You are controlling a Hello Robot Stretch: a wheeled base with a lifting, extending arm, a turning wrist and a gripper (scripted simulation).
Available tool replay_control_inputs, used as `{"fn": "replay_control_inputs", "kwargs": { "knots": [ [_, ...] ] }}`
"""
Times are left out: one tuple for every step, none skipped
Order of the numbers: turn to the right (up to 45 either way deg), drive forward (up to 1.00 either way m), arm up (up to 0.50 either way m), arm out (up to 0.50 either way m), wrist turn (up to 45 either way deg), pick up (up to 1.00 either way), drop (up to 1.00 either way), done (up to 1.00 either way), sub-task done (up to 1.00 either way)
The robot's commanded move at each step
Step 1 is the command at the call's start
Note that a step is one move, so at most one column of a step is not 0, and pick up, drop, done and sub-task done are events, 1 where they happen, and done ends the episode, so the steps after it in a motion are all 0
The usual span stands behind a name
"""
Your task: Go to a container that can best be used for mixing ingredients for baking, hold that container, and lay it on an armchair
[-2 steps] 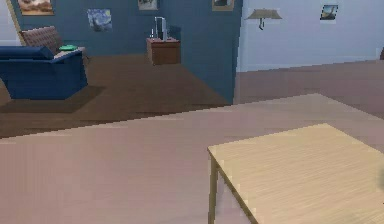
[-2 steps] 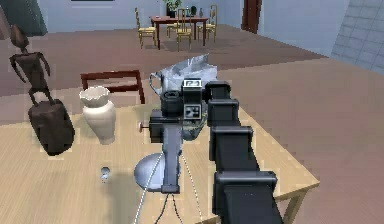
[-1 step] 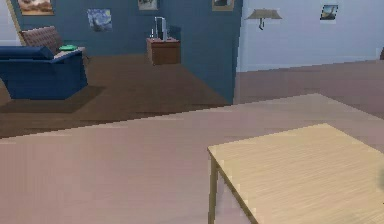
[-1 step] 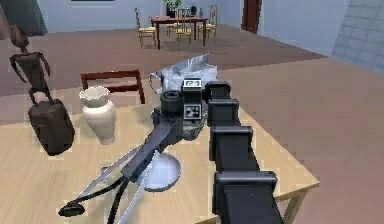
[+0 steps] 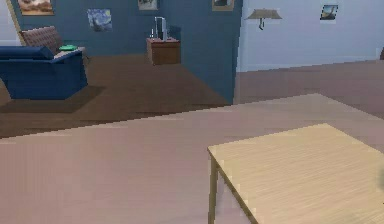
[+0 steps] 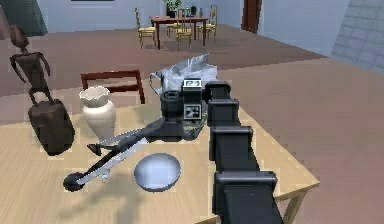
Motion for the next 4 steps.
{"fn": "replay_control_inputs", "kwargs": {
  "knots": [
    [0.0, 0.00, 0.00, 0.00, 45.0, 0.00, 0.00, 0.00, 0.00],
    [0.0, 0.00, 0.00, 0.00, 12.0, 0.00, 0.00, 0.00, 0.00],
    [0.0, 0.00, -0.30, 0.00, 0.0, 0.00, 0.00, 0.00, 0.00],
    [0.0, 0.00, 0.00, 0.00, 0.0, 1.00, 0.00, 0.00, 0.00]
  ]
}}
